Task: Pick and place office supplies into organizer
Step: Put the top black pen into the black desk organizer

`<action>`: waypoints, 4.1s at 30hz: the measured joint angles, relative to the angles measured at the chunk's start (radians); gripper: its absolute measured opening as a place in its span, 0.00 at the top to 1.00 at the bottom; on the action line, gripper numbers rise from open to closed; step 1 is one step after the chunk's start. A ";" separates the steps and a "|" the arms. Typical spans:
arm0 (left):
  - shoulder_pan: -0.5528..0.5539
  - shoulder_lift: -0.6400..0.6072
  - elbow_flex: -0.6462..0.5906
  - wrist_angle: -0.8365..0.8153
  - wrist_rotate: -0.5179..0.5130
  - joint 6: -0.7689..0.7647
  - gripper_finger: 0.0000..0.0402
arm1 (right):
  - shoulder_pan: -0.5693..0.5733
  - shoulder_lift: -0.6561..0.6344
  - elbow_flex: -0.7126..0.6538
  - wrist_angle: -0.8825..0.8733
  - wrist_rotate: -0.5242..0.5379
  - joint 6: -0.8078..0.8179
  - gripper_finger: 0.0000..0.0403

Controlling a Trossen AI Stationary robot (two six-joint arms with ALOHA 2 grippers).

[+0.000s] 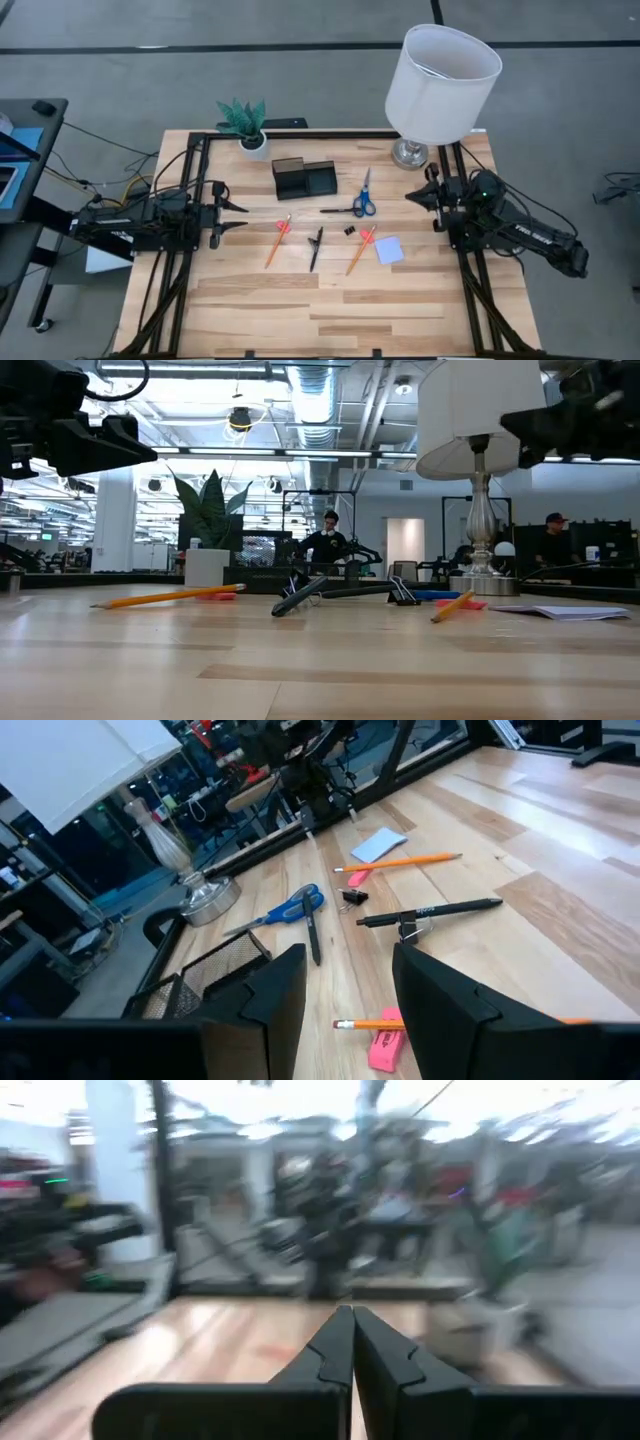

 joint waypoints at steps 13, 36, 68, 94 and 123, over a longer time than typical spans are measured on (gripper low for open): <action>0.000 0.000 0.000 0.097 0.001 -0.169 0.64 | 0.043 0.199 -0.060 0.026 0.488 -0.112 1.00; 0.000 0.000 0.000 0.116 0.002 -0.141 0.64 | -0.073 0.224 -0.061 0.035 0.441 0.150 1.00; 0.000 0.000 0.001 0.114 0.001 -0.154 0.64 | 0.265 0.837 -0.062 0.591 0.517 0.026 1.00; 0.000 0.000 0.001 0.115 0.070 -0.324 0.64 | 0.287 1.193 -0.062 0.839 0.572 0.069 0.83; 0.000 0.000 0.001 0.115 0.061 -0.346 0.64 | 0.388 1.511 0.021 0.982 0.569 -0.023 0.45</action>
